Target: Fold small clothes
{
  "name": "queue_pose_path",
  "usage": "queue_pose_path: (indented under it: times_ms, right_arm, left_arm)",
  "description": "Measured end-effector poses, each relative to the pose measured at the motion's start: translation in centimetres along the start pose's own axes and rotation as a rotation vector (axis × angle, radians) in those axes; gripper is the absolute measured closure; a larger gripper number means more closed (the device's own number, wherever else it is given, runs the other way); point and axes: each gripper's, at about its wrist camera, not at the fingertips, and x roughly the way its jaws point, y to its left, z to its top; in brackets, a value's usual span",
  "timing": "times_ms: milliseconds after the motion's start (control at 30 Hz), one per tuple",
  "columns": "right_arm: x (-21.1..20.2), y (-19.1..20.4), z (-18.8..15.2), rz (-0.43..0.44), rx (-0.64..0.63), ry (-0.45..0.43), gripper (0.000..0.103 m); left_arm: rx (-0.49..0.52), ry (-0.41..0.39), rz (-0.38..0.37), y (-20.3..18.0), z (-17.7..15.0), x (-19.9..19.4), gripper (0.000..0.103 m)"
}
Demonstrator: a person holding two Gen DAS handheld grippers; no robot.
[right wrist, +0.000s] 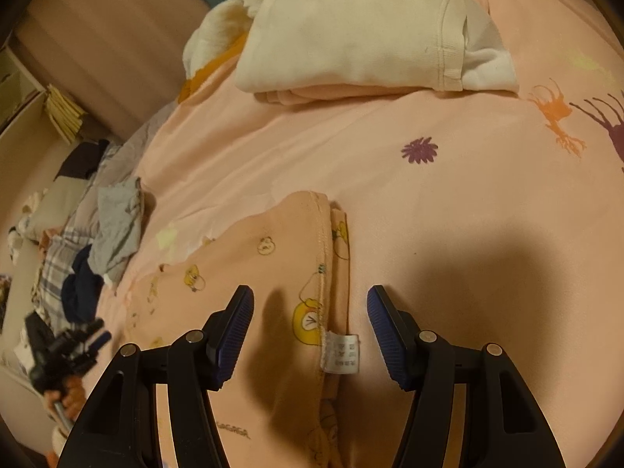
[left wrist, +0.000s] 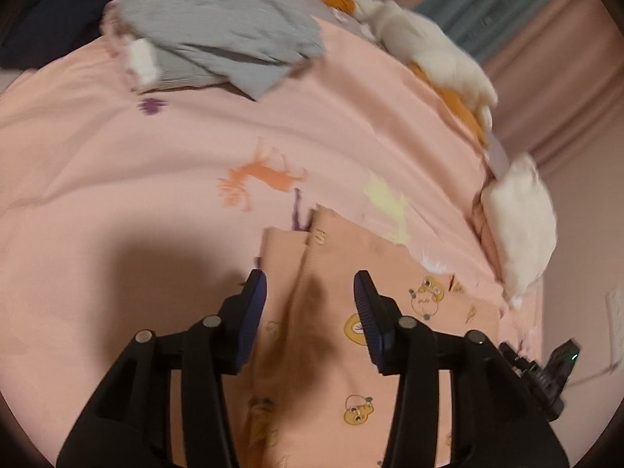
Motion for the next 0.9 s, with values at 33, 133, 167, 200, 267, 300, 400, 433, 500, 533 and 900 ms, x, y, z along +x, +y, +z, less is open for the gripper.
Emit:
queue_pose_path:
  times_ms: [33, 133, 167, 200, 267, 300, 400, 433, 500, 533, 900]
  right_arm:
    - [0.0, 0.1, 0.0, 0.000, -0.005, 0.001, 0.041]
    - [-0.1, 0.1, 0.0, 0.005, -0.015, 0.005, 0.041]
    - [-0.1, 0.0, -0.1, 0.006, -0.012, 0.006, 0.041]
    - [0.0, -0.1, 0.0, 0.007, -0.009, 0.007, 0.041]
    - [0.1, -0.1, 0.0, 0.006, -0.005, 0.010, 0.041]
    - [0.1, -0.1, 0.0, 0.004, -0.006, 0.010, 0.041]
    - [0.0, 0.2, -0.2, -0.011, -0.020, 0.008, 0.041]
    - [0.1, 0.3, -0.2, -0.016, -0.025, 0.008, 0.041]
    - [0.1, 0.5, -0.3, -0.028, -0.035, 0.007, 0.041]
    - [0.2, 0.5, -0.3, -0.033, -0.039, 0.006, 0.041]
    - [0.0, 0.6, -0.1, -0.025, -0.029, 0.011, 0.041]
  left_arm:
    - [0.016, 0.022, 0.023, -0.4, -0.1, 0.7, 0.057]
    - [-0.029, 0.114, -0.037, -0.4, -0.9, 2.5, 0.059]
    - [-0.038, 0.121, -0.059, -0.5, -1.2, 2.7, 0.059]
    - [-0.021, 0.110, -0.045, -0.7, -1.4, 2.6, 0.059]
    - [0.029, 0.109, -0.024, -1.4, -1.5, 2.7, 0.060]
    - [0.033, 0.114, -0.022, -1.4, -1.4, 3.0, 0.061]
    - [-0.032, 0.078, -0.009, -0.6, -1.3, 2.7, 0.089]
    - [-0.043, 0.054, -0.017, -0.5, -1.2, 2.4, 0.094]
    - [0.027, 0.010, -0.014, -1.4, -1.4, 1.5, 0.097]
    - [0.074, -0.012, 0.021, -2.1, -1.6, 1.3, 0.097]
    - [0.145, -0.038, 0.193, 0.3, -1.8, 2.4, 0.097]
